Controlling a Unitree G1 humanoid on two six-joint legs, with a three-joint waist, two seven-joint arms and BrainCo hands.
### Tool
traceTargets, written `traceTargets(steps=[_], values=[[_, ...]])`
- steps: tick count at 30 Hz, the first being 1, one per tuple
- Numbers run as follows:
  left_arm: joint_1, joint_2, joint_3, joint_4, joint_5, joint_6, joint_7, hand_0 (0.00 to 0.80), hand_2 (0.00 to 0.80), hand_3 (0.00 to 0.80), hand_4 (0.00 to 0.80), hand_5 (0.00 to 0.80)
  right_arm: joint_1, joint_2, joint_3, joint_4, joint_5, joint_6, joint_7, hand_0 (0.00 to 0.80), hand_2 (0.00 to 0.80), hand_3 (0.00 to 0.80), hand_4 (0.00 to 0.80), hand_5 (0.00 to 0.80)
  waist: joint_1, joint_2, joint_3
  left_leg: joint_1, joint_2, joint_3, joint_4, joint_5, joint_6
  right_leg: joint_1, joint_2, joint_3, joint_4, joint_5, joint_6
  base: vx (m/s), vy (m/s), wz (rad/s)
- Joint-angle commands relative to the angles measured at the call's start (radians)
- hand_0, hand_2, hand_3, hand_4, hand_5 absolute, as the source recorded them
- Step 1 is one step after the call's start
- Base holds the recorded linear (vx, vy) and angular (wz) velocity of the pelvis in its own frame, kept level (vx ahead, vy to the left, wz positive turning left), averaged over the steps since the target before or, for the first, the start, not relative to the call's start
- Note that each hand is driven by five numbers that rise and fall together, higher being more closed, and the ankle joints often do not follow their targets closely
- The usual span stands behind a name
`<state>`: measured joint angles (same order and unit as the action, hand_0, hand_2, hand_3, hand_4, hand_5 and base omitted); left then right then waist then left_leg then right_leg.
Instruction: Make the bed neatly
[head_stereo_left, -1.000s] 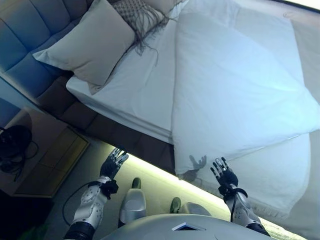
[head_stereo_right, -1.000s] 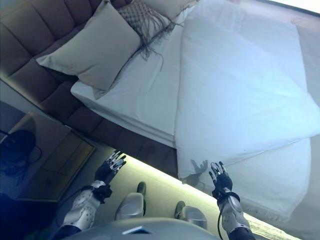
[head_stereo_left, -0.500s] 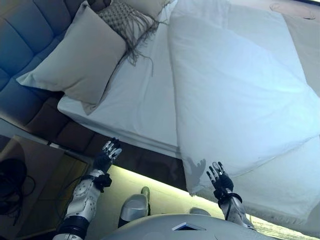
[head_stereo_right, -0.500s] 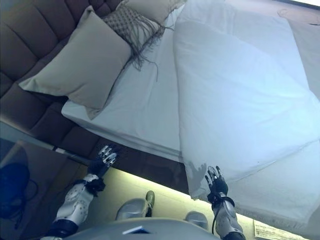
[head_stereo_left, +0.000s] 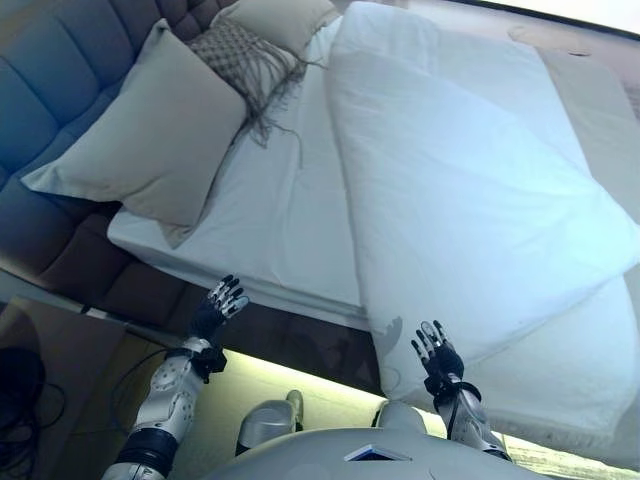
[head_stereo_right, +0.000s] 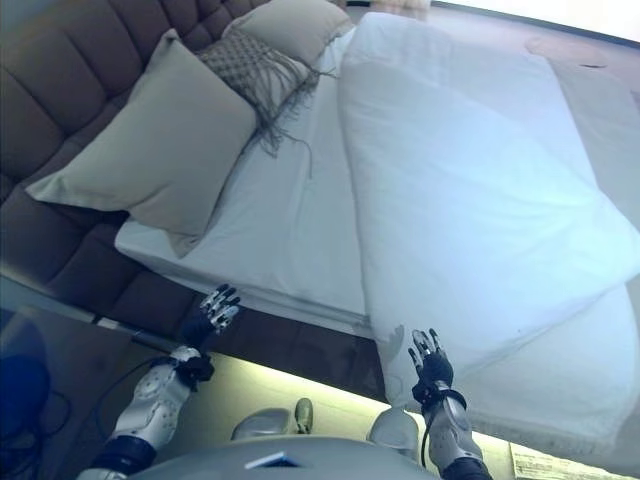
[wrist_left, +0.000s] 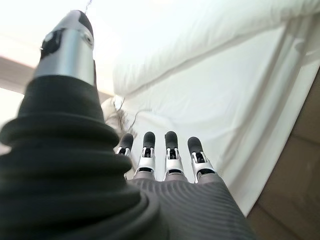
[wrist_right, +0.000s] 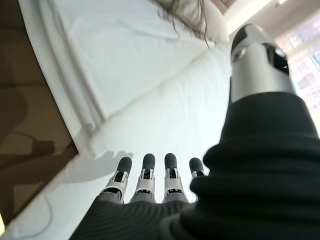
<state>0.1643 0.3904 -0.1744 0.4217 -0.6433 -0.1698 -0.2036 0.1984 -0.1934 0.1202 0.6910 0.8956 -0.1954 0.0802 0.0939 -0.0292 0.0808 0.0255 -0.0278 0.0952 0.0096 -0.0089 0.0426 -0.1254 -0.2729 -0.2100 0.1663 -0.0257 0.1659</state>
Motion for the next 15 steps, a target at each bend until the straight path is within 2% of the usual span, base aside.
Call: traceTargets(steps=[1, 5, 7, 9, 10, 12, 14, 15], values=[[-0.004, 0.017, 0.038, -0.076, 0.022, -0.067, -0.020, 0.000, 0.000, 0.000, 0.000, 0.000, -0.031, -0.016, -0.046, -0.007, 0.025, -0.055, 0.019, 0.000, 0.000, 0.000, 0.000, 0.000, 0.005, 0.001, 0.009, -0.017, 0.017, -0.053, 0.010, -0.031, -0.009, 0.021, 0.030, -0.039, -0.037, 0.145, -0.008, 0.141, -0.173, 0.12], [-0.013, 0.020, 0.045, -0.042, 0.033, -0.078, -0.017, 0.000, 0.000, 0.000, 0.000, 0.000, -0.039, -0.014, -0.090, 0.080, 0.123, -0.031, 0.031, 0.000, 0.000, 0.000, 0.000, 0.000, -0.002, -0.004, -0.010, -0.008, 0.047, -0.042, 0.022, -0.037, -0.026, 0.048, 0.056, -0.041, -0.056, 0.110, -0.008, 0.143, -0.149, 0.19], [-0.028, 0.019, 0.040, -0.031, 0.033, -0.082, -0.012, 0.000, 0.000, 0.000, 0.000, 0.000, -0.068, -0.026, -0.121, 0.162, 0.161, -0.012, 0.032, 0.000, 0.000, 0.000, 0.000, 0.000, -0.004, -0.004, 0.001, -0.030, 0.051, -0.043, 0.107, -0.069, -0.030, 0.039, 0.060, -0.040, -0.039, 0.090, -0.011, 0.089, -0.083, 0.06], [-0.034, 0.015, 0.034, -0.032, 0.025, -0.074, -0.012, 0.000, 0.000, 0.000, 0.000, 0.000, -0.104, -0.044, -0.148, 0.217, 0.176, 0.003, 0.007, 0.000, 0.000, 0.000, 0.000, 0.000, 0.004, 0.004, 0.030, -0.063, 0.066, -0.070, 0.174, -0.088, -0.036, 0.021, 0.057, -0.034, -0.004, 0.082, -0.020, 0.070, -0.001, -0.03], [-0.039, 0.012, 0.019, -0.025, 0.012, -0.078, -0.010, 0.000, 0.000, 0.000, 0.000, 0.000, -0.126, -0.059, -0.155, 0.244, 0.194, 0.017, -0.017, 0.000, 0.000, 0.000, 0.000, 0.000, 0.007, 0.021, 0.043, -0.067, 0.083, -0.089, 0.146, -0.068, -0.042, 0.006, 0.058, -0.029, 0.020, 0.072, -0.020, -0.111, 0.088, -0.03], [-0.128, 0.026, -0.046, 0.008, -0.016, -0.115, -0.014, 0.000, 0.000, 0.000, 0.000, 0.000, -0.215, -0.090, -0.208, 0.328, 0.294, -0.001, 0.007, 0.000, 0.000, 0.000, 0.000, 0.000, 0.009, 0.047, 0.093, -0.160, 0.098, -0.099, 0.163, -0.042, -0.055, -0.078, 0.035, -0.023, 0.082, 0.060, -0.018, -0.376, 0.098, 0.03], [-0.243, 0.035, -0.097, 0.042, -0.059, -0.162, -0.031, 0.000, 0.000, 0.000, 0.000, 0.000, -0.324, -0.122, -0.234, 0.397, 0.343, -0.054, 0.018, 0.000, 0.000, 0.000, 0.000, 0.000, 0.017, 0.069, 0.167, -0.277, 0.089, -0.110, 0.191, -0.026, -0.054, -0.204, -0.012, -0.036, 0.163, 0.064, -0.017, -0.577, 0.098, 0.22], [-0.274, 0.034, -0.106, 0.041, -0.066, -0.171, -0.036, 0.000, 0.000, 0.000, 0.000, 0.000, -0.371, -0.146, -0.252, 0.423, 0.368, -0.057, 0.007, 0.000, 0.000, 0.000, 0.000, 0.000, 0.021, 0.080, 0.197, -0.331, 0.081, -0.108, 0.235, -0.028, -0.058, -0.253, -0.036, -0.040, 0.206, 0.062, -0.015, -0.361, 0.087, 0.37]])
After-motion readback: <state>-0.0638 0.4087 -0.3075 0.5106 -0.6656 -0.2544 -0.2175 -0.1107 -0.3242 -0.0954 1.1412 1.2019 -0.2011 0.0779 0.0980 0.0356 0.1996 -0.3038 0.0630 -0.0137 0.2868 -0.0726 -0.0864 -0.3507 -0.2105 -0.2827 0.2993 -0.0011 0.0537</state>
